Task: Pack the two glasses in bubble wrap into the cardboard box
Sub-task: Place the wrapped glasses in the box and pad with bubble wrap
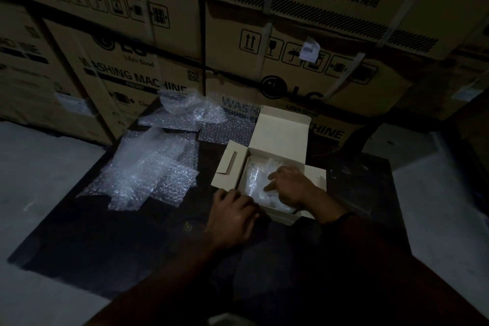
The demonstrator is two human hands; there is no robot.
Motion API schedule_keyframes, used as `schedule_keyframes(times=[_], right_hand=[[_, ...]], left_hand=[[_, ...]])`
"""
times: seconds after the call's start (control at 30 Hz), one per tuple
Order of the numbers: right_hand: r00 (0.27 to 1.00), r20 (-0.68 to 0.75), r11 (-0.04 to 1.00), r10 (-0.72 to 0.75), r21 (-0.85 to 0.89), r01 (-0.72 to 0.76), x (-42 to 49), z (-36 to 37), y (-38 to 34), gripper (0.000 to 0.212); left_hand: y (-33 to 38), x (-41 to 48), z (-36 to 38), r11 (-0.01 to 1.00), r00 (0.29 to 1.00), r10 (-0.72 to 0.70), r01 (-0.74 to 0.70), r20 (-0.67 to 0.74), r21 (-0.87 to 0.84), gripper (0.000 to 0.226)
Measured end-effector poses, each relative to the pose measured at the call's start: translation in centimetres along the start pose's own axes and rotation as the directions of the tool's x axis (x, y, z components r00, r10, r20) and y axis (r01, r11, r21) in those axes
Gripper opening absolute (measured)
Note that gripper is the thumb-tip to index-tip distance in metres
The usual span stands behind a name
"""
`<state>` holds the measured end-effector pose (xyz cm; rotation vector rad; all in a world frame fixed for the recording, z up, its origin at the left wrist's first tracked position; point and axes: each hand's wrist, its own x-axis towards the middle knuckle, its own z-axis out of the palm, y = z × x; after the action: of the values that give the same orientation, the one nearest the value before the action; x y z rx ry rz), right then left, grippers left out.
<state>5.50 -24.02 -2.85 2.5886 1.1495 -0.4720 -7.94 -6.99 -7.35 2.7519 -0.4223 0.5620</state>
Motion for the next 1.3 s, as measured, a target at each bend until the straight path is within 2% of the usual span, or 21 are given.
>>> schedule_keyframes(times=[0.07, 0.13, 0.2, 0.27, 0.37, 0.47, 0.53, 0.7, 0.77, 0.83, 0.9, 0.97, 1.03, 1.1, 1.2, 1.23, 1.3], right_hand=[[0.999, -0.04, 0.999, 0.01, 0.047, -0.008, -0.1, -0.3, -0.2, 0.053], [0.99, -0.133, 0.981, 0.037, 0.191, -0.011, -0.2, -0.4, -0.9, 0.058], [0.968, -0.243, 0.946, 0.066, 0.325, 0.017, -0.2, -0.4, -2.7, 0.058], [0.943, -0.328, 0.923, 0.059, 0.377, 0.073, -0.2, -0.4, -5.4, 0.058], [0.923, -0.382, 0.912, 0.045, 0.392, 0.118, 0.1, 0.1, -10.0, 0.067], [0.927, -0.37, 0.954, 0.061, 0.295, 0.055, 0.3, 1.0, -13.1, 0.069], [0.943, -0.321, 0.97, 0.084, 0.241, -0.004, 0.5, 1.7, -14.2, 0.067], [0.957, -0.269, 0.976, 0.113, 0.211, -0.056, 0.6, 1.7, -14.4, 0.059], [0.963, -0.245, 0.977, 0.109, 0.206, -0.058, 0.6, 1.5, -14.2, 0.054], [0.967, -0.235, 0.976, 0.104, 0.21, -0.054, 0.5, 1.2, -14.2, 0.051], [0.969, -0.22, 0.971, 0.109, 0.232, -0.057, 0.7, 1.2, -14.3, 0.048], [0.973, -0.199, 0.965, 0.119, 0.256, -0.066, 0.8, 1.0, -14.5, 0.046], [0.977, -0.18, 0.959, 0.117, 0.275, -0.064, 0.6, 0.8, -14.4, 0.045], [0.977, -0.171, 0.949, 0.124, 0.31, -0.066, 0.4, 0.6, -14.2, 0.042], [0.978, -0.156, 0.923, 0.136, 0.378, -0.068, 0.2, 0.2, -14.2, 0.043], [0.979, -0.146, 0.911, 0.142, 0.406, -0.072, 0.3, 0.1, -14.1, 0.043], [0.978, -0.128, 0.875, 0.162, 0.478, -0.082, 0.5, -0.1, -14.1, 0.044]], left_hand=[[-1.8, -1.5, -0.5, 0.999, 0.996, -0.033, 0.035, -0.084, 0.017, 0.017], [-4.2, -2.7, -1.2, 0.985, 0.982, -0.159, 0.165, -0.098, 0.056, 0.02], [-6.9, -3.6, -2.3, 0.935, 0.939, -0.337, 0.343, -0.074, 0.091, 0.025], [-9.7, -4.1, -3.3, 0.869, 0.878, -0.476, 0.478, -0.047, 0.128, 0.026], [-12.8, -4.2, -4.9, 0.805, 0.806, -0.583, 0.556, 0.101, 0.205, 0.034], [-14.6, -4.3, -5.3, 0.786, 0.71, -0.613, 0.507, 0.346, 0.354, 0.033], [-15.0, -4.7, -5.1, 0.788, 0.683, -0.609, 0.463, 0.404, 0.406, 0.028], [-15.0, -5.0, -5.2, 0.793, 0.727, -0.591, 0.445, 0.349, 0.416, 0.019], [-15.2, -4.8, -5.5, 0.808, 0.744, -0.585, 0.497, 0.323, 0.317, 0.02], [-15.3, -4.8, -5.4, 0.82, 0.732, -0.572, 0.525, 0.37, 0.229, 0.032], [-14.9, -5.0, -5.6, 0.834, 0.709, -0.551, 0.471, 0.439, 0.287, 0.036], [-14.5, -5.3, -5.6, 0.827, 0.703, -0.559, 0.435, 0.441, 0.355, 0.032], [-14.6, -5.5, -5.4, 0.835, 0.735, -0.541, 0.412, 0.41, 0.364, 0.03], [-15.1, -5.7, -5.4, 0.858, 0.801, -0.51, 0.443, 0.313, 0.261, 0.024], [-16.1, -5.3, -6.2, 0.844, 0.845, -0.508, 0.527, 0.167, -0.1, 0.014], [-16.1, -4.9, -6.8, 0.783, 0.824, -0.543, 0.566, 0.161, -0.26, 0.012], [-15.6, -3.5, -8.5, 0.542, 0.75, -0.628, 0.613, 0.207, -0.575, 0.011]])
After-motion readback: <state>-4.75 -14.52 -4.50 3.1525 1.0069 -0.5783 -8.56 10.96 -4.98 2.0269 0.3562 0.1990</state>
